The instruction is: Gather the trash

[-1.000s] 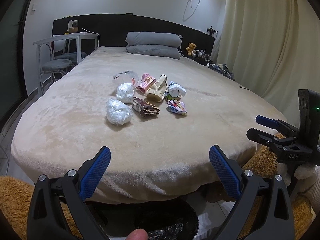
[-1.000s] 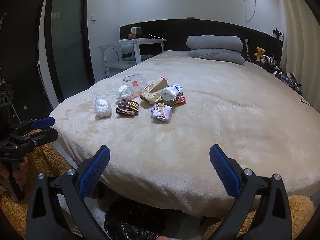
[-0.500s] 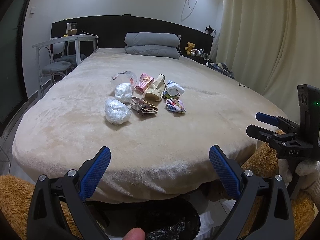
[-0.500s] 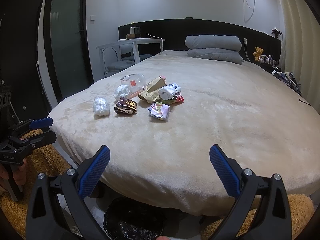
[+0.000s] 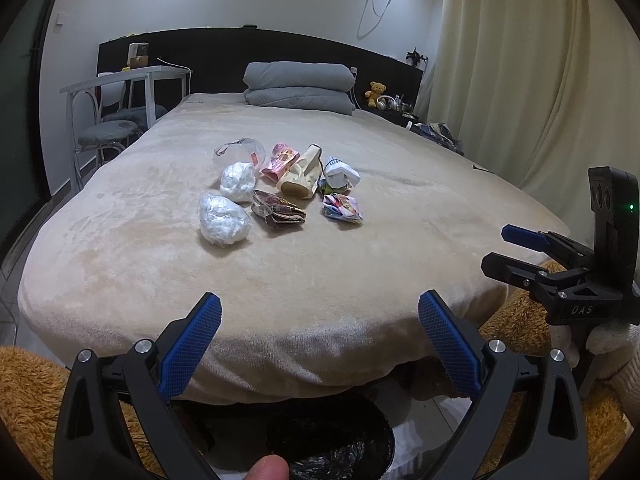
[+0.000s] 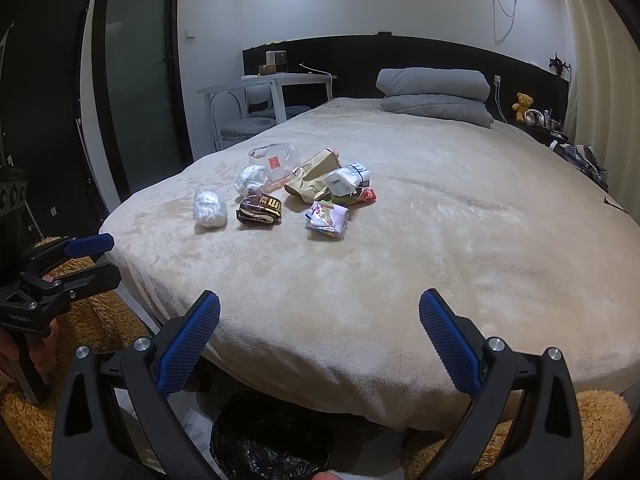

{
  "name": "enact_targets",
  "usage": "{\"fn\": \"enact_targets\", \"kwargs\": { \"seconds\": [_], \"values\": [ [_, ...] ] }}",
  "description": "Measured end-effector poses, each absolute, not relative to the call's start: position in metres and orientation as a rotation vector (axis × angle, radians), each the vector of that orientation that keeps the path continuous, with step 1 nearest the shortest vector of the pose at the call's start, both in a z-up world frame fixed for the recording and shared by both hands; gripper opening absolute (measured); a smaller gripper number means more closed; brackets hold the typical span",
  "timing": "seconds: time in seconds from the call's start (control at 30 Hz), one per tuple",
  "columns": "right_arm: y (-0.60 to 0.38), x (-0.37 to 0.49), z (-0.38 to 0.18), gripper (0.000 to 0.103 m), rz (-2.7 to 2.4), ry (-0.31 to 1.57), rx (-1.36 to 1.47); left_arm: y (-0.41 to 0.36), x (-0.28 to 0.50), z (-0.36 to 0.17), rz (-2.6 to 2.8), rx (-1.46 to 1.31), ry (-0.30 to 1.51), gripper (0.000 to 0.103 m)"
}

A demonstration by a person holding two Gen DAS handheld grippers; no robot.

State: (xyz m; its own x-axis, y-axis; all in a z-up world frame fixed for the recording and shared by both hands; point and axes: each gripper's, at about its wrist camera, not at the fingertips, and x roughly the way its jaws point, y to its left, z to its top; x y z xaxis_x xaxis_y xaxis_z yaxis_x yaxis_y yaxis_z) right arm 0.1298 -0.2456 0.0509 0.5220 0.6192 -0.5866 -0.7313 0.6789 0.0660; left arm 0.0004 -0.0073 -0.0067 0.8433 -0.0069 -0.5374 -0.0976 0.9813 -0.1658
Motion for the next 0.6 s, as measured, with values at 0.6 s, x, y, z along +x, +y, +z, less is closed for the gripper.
{"fn": "enact_targets", "kwargs": {
  "seconds": [0.6],
  "values": [
    [-0.201,0.196,0.046,0.099,0.941,0.763,-0.221,0.045,0.059,-0.014,0.081,-0.279,0.753,0.097]
  ]
}}
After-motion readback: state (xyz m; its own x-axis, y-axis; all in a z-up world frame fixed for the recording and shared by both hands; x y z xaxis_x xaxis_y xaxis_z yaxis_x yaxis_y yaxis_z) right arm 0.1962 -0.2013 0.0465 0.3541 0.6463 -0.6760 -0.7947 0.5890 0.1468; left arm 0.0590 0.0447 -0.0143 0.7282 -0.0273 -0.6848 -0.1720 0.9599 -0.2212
